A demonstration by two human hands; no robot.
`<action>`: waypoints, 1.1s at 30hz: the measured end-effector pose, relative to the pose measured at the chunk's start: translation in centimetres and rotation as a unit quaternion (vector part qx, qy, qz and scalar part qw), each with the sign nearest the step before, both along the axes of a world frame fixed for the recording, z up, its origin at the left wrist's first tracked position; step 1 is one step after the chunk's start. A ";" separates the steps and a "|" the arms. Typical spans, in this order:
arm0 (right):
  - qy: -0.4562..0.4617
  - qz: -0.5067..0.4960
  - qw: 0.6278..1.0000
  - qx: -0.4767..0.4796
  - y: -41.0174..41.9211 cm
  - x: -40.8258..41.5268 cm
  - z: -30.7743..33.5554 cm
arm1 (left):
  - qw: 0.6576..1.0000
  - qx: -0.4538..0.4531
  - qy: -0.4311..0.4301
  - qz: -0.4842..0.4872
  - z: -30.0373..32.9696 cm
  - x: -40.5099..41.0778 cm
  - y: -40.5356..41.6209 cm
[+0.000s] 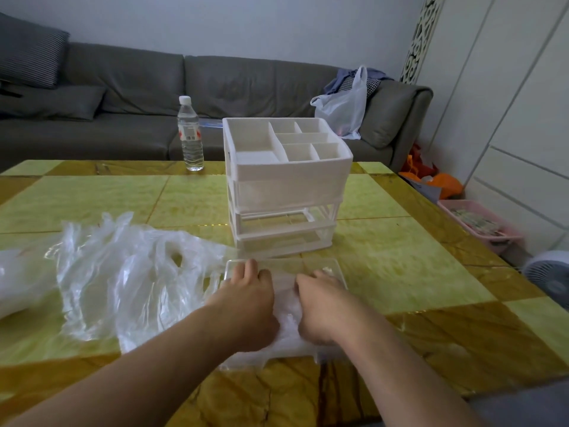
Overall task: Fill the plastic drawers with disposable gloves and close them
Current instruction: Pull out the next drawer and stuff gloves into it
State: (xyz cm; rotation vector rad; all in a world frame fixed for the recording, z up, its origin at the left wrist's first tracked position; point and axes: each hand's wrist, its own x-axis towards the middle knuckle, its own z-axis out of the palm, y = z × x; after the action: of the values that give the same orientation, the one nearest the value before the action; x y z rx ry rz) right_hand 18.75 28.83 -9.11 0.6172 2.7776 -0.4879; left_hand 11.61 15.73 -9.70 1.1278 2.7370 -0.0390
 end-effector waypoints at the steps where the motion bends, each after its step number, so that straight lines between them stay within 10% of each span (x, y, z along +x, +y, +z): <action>1: 0.001 -0.007 1.000 -0.017 0.1 0.0 0.1 | 1.000 0.014 -0.016 0.022 -0.3 0.0 0.3; 19: 0.054 -0.001 0.998 0.006 -0.4 1.0 2.6 | 0.950 0.197 -0.159 0.180 0.0 0.9 1.6; 28: 0.249 -0.114 0.961 -0.026 -1.0 0.6 3.3 | 0.857 0.502 -0.049 0.105 4.5 1.7 -5.7; 33: 0.350 -0.109 0.930 -0.039 -2.1 0.7 4.1 | 0.920 0.352 -0.036 0.167 1.6 1.0 -12.7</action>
State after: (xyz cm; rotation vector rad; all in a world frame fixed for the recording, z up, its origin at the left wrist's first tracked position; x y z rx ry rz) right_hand 19.50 26.70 -5.00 0.8770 3.3305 -1.0396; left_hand 12.59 3.01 -8.13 0.7228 2.8931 1.0809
